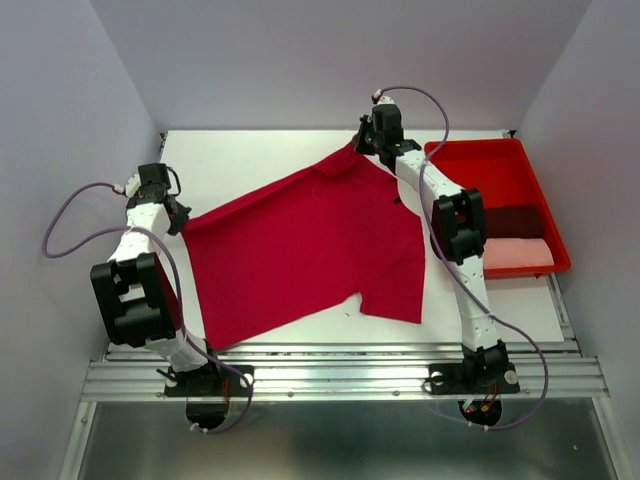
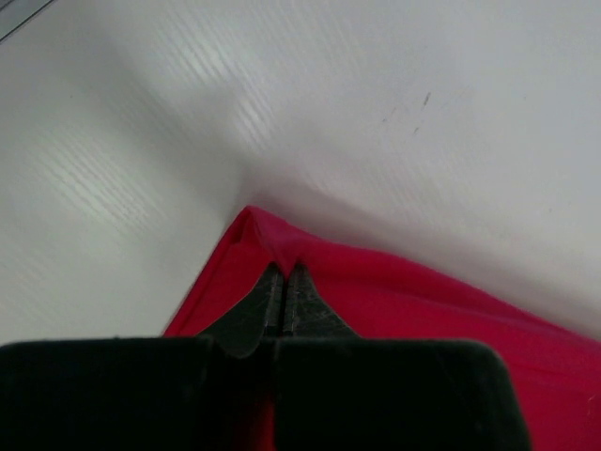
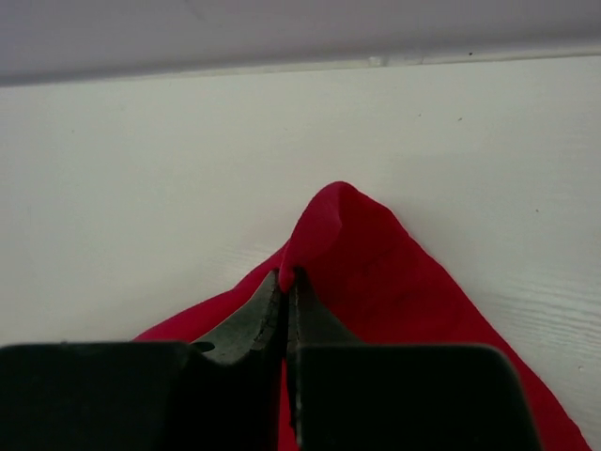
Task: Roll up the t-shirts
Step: Flatten out the T-shirt at the center of the board, then fold the T-shirt at the center of the board.
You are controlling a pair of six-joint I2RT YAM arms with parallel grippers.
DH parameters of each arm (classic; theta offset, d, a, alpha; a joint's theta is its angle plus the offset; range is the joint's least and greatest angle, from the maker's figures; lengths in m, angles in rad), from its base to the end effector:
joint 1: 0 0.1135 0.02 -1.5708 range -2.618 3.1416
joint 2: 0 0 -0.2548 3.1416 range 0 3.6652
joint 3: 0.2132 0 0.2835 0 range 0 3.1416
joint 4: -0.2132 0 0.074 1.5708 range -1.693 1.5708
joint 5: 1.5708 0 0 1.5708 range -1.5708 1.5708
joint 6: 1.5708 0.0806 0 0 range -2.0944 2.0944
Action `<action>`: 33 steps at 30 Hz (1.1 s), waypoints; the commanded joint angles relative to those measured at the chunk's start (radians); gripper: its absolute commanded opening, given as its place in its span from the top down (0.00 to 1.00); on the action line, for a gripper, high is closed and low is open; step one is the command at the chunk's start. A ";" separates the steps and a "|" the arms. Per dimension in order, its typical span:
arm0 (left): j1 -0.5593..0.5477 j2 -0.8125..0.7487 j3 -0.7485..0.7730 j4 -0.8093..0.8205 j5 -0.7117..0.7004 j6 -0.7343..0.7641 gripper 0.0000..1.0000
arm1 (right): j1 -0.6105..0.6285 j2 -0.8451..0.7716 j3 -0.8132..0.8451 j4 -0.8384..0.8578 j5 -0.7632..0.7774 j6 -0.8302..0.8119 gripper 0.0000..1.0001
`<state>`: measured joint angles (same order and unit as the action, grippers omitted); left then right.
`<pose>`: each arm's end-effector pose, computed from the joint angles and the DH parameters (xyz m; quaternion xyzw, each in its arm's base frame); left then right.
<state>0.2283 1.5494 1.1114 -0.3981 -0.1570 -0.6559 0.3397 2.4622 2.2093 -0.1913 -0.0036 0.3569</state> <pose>0.3808 0.1014 0.1911 -0.4235 0.8289 -0.0044 0.3654 0.6044 0.2139 0.1959 0.0063 0.8455 0.1837 0.5014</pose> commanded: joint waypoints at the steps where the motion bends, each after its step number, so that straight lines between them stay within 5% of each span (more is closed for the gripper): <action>1: 0.017 0.041 0.088 0.044 -0.015 0.009 1.00 | -0.018 0.023 0.072 0.179 -0.039 0.047 0.99; 18: 0.026 0.207 0.272 0.038 0.005 0.021 1.00 | -0.047 0.029 0.043 0.251 -0.107 0.143 0.99; 33: 0.037 0.285 0.343 0.036 0.022 0.012 1.00 | -0.076 0.176 0.240 0.372 -0.156 0.205 0.99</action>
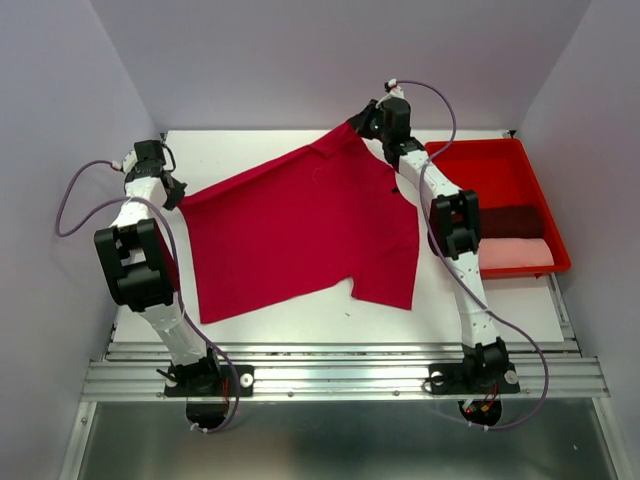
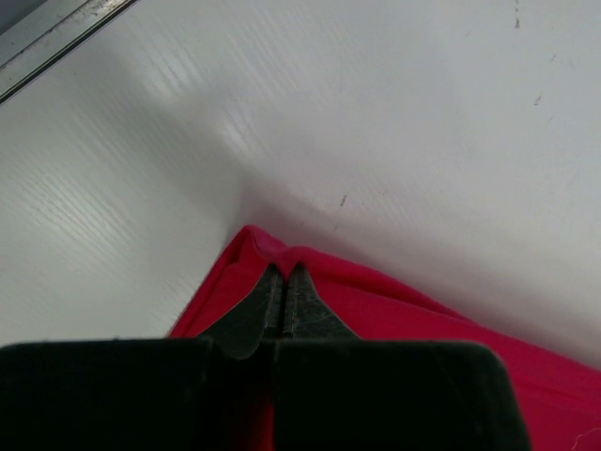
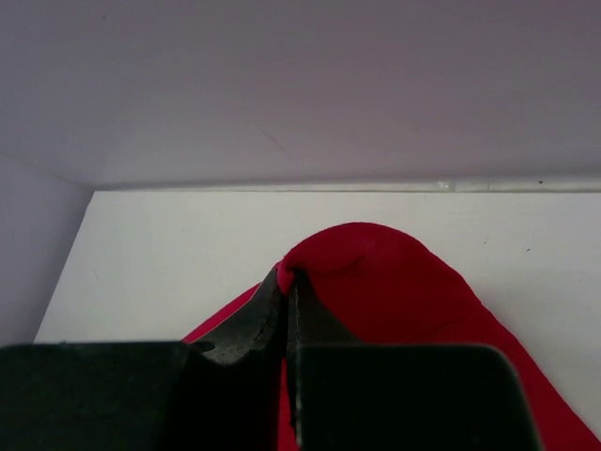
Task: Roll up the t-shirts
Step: Fold the T-shirt at the center of the board.
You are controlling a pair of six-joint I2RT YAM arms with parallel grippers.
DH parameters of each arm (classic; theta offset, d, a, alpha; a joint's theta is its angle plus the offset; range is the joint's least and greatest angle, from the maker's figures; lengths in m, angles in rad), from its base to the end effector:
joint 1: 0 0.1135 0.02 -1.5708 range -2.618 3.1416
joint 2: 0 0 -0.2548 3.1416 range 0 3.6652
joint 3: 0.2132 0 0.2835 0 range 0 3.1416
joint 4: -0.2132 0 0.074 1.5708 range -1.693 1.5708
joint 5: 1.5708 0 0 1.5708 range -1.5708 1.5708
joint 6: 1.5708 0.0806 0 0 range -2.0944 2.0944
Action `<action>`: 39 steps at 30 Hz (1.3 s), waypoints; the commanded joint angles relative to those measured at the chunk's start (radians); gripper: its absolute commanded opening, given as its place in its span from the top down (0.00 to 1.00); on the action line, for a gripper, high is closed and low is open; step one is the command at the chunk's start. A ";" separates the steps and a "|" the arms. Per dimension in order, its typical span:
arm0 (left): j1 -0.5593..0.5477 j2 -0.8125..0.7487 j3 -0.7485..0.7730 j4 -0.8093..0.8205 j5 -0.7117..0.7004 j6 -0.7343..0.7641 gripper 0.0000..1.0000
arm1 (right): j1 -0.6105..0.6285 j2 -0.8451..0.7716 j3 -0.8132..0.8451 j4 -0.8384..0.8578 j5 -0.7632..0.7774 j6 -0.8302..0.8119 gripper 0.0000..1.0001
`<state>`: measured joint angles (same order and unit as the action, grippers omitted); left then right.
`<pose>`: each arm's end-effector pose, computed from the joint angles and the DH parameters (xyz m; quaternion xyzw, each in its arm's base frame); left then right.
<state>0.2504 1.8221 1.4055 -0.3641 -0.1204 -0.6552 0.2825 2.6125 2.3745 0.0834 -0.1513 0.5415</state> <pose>0.4534 0.1259 0.1946 -0.4239 0.8183 -0.0228 0.3875 0.6451 0.1999 0.2114 0.0491 0.7574 0.3123 0.5713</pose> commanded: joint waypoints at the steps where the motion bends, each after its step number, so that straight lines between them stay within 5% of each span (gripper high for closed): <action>1: 0.016 0.014 0.049 0.004 -0.012 0.011 1.00 | -0.019 0.021 0.069 0.090 -0.007 0.020 0.99; 22: 0.015 -0.083 -0.028 -0.007 0.022 0.046 1.00 | -0.028 -0.373 -0.438 -0.260 0.065 0.167 0.99; 39: -0.013 -0.126 -0.137 0.001 0.033 0.066 1.00 | -0.028 -0.581 -0.819 -0.240 0.090 0.212 0.99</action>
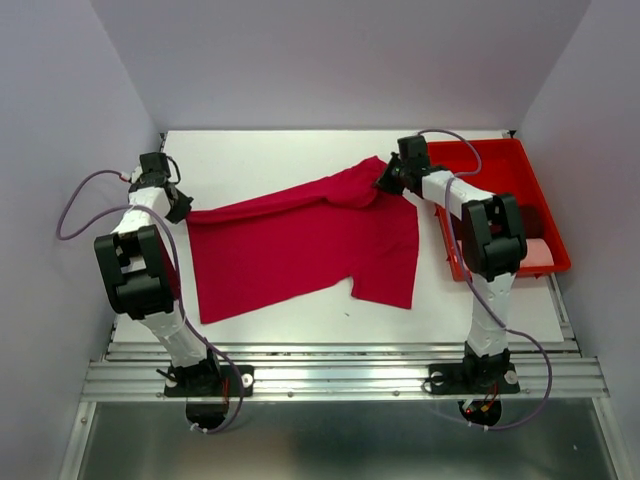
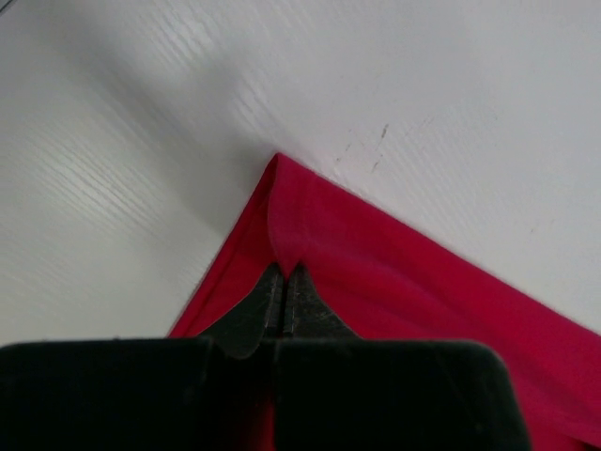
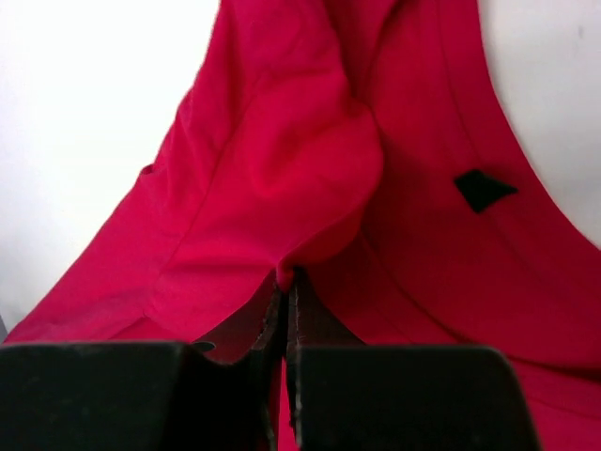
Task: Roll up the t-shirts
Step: Fold the T-shirt at the center of the board.
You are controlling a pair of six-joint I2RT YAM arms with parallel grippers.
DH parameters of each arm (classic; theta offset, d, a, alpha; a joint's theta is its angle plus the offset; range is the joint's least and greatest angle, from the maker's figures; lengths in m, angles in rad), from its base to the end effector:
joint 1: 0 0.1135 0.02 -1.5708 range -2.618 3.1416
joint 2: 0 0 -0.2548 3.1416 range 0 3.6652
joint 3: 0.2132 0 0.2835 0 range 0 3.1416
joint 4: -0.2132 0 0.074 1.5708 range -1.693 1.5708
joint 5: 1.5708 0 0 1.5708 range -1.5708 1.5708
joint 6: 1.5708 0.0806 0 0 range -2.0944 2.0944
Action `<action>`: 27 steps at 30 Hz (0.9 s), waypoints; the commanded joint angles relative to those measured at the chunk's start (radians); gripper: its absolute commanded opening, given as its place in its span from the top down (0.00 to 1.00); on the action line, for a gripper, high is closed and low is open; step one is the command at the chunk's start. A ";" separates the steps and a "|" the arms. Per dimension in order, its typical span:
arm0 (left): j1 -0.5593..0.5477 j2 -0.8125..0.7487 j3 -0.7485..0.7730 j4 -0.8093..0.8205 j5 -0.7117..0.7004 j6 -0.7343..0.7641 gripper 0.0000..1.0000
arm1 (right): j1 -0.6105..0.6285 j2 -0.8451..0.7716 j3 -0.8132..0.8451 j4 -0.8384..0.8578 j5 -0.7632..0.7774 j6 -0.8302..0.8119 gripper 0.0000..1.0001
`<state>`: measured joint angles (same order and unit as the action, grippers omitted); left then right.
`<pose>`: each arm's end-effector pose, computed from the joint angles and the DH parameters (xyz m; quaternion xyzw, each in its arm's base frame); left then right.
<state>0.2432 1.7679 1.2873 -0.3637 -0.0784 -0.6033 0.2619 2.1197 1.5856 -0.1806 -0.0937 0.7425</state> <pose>0.4312 0.1135 0.1731 -0.3963 0.8459 -0.0275 0.3559 0.5182 0.1467 0.1404 0.1974 0.8873 0.2369 0.3429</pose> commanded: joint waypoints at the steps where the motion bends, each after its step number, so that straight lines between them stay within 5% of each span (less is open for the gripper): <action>1: -0.007 -0.076 -0.026 0.000 -0.009 0.014 1.00 | -0.007 -0.102 -0.057 0.029 0.032 0.012 0.99; 27: -0.012 -0.117 -0.077 -0.007 -0.015 0.037 1.00 | -0.007 -0.297 -0.306 0.046 0.074 -0.005 0.99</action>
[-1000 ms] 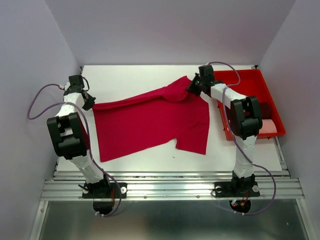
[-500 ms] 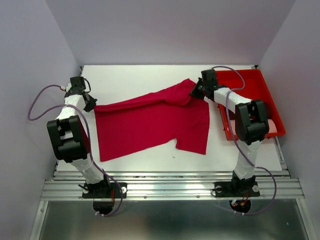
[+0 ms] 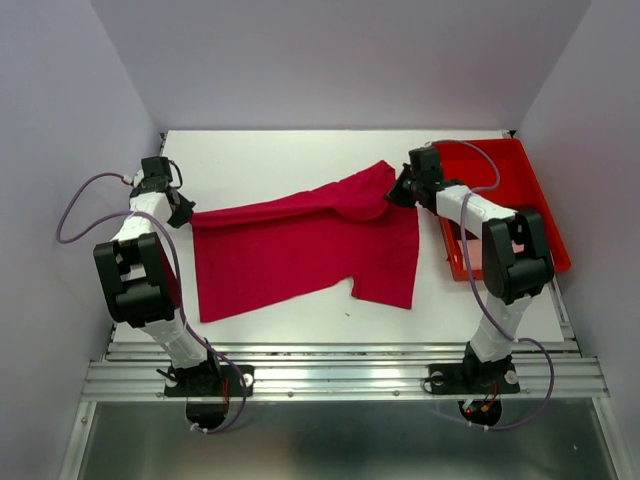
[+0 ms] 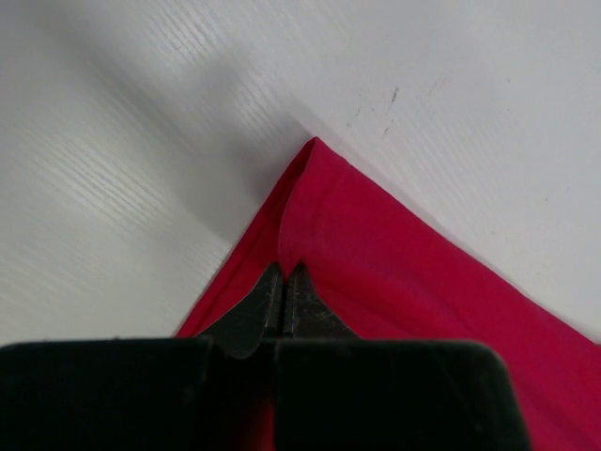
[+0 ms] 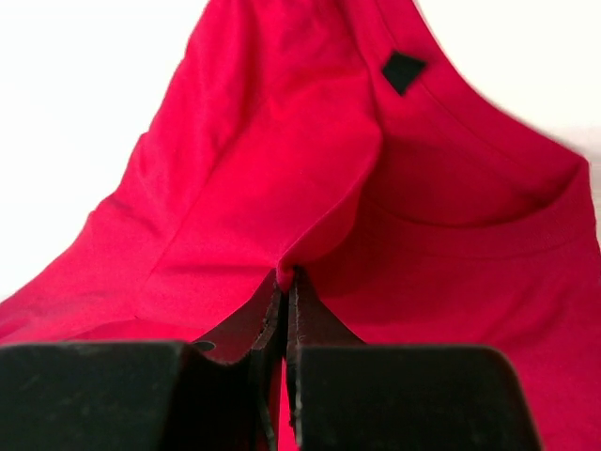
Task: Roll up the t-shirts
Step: Fold the T-shirt at the center of the board.
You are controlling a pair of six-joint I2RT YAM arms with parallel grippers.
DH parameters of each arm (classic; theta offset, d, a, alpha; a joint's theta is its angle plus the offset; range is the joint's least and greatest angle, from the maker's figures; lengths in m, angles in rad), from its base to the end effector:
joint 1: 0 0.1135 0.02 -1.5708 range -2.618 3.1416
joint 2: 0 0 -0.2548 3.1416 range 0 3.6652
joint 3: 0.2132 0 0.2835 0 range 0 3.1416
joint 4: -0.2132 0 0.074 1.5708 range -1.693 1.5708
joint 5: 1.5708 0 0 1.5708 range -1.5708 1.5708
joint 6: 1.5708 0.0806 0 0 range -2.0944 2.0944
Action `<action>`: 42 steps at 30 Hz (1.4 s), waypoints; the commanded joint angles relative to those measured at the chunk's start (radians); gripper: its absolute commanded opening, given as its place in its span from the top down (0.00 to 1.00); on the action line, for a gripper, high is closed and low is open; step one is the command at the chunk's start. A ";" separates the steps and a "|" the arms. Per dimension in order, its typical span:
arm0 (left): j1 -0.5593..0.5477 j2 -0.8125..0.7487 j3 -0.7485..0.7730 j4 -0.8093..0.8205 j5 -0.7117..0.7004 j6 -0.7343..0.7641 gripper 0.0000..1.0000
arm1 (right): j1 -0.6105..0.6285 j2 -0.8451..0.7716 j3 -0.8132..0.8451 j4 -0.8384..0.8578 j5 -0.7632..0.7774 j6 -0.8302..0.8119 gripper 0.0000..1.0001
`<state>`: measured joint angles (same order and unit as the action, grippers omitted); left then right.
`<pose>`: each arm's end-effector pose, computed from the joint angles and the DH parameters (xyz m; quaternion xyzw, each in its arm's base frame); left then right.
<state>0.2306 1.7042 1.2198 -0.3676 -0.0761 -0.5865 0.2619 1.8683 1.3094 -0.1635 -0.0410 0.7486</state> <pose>0.4159 0.1039 0.1739 -0.3839 0.8531 -0.0272 0.3522 0.4602 0.1268 0.1589 0.2114 0.8864 0.2155 0.3510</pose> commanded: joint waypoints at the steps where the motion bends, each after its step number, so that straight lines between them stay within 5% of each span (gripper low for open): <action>1: 0.001 -0.054 -0.011 -0.004 -0.019 0.020 1.00 | -0.007 -0.046 -0.036 0.028 0.018 -0.009 0.99; 42: -0.004 -0.132 -0.218 0.033 0.001 -0.042 1.00 | 0.045 -0.084 -0.134 0.065 0.124 -0.005 0.99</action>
<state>0.2302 1.6085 1.0206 -0.3470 -0.0742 -0.6273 0.3073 1.8065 1.1759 -0.1402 0.0467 0.7456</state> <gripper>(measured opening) 0.044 0.044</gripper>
